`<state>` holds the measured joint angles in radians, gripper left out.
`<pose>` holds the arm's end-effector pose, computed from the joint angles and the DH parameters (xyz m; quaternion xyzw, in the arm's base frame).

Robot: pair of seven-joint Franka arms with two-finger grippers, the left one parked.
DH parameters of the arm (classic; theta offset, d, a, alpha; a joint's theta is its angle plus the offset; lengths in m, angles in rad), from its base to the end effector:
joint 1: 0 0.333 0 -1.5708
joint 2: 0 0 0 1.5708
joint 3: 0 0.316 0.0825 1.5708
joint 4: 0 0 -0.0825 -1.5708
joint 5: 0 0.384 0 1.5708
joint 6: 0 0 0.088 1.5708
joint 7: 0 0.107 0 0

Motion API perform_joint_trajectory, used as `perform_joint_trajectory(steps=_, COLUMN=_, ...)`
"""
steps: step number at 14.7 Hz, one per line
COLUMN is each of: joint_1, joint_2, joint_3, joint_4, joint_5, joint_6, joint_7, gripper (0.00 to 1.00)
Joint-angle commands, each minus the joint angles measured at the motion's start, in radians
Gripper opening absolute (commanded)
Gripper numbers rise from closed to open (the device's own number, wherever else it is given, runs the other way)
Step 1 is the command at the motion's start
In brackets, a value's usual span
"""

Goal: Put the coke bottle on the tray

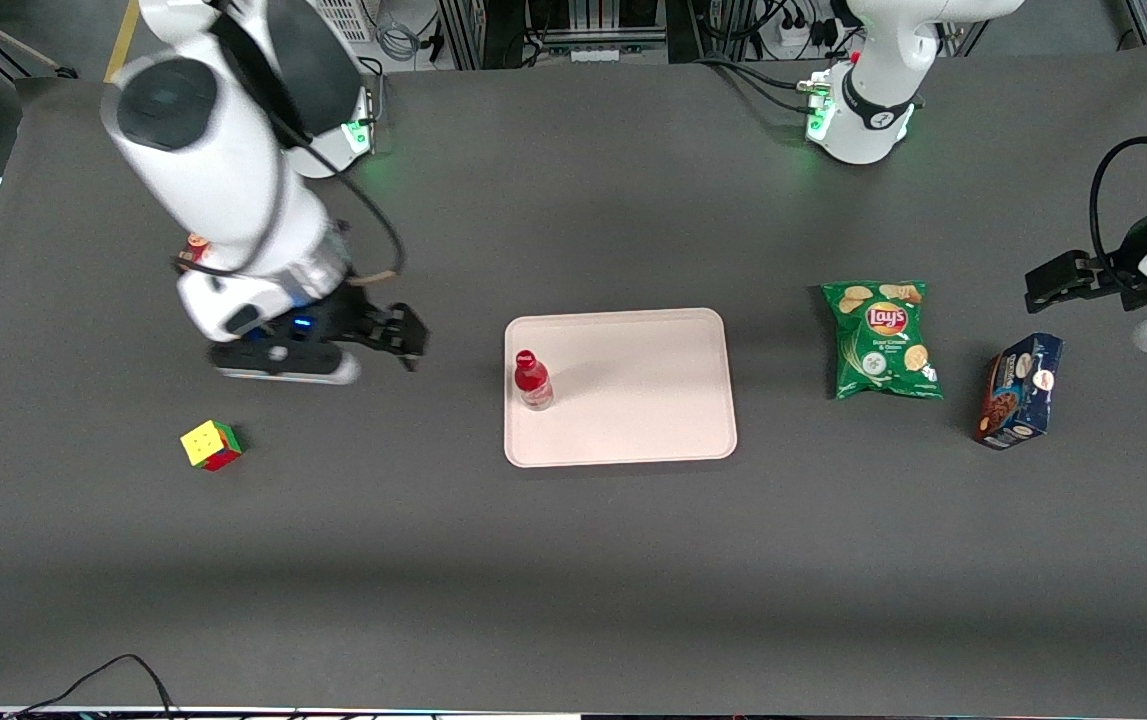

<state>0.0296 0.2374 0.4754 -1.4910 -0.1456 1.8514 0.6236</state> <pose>0.5822 0.2721 0.5612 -0.9956 0.0539 -0.0726 0.0248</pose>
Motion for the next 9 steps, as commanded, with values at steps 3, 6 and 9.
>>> perform_joint_trajectory(steps=3, joint_1=-0.005, joint_2=-0.233, joint_3=-0.269, joint_4=-0.087, joint_5=0.153, joint_6=-0.136, joint_7=-0.418, gripper=1.00)
perform_joint_trajectory(steps=6, joint_1=-0.007, joint_2=-0.260, joint_3=-0.375, joint_4=-0.083, joint_5=0.164, joint_6=-0.214, joint_7=-0.549, gripper=1.00)
perform_joint_trajectory(steps=9, joint_1=-0.008, joint_2=-0.260, joint_3=-0.477, joint_4=-0.087, joint_5=0.193, joint_6=-0.241, joint_7=-0.685, gripper=1.00)
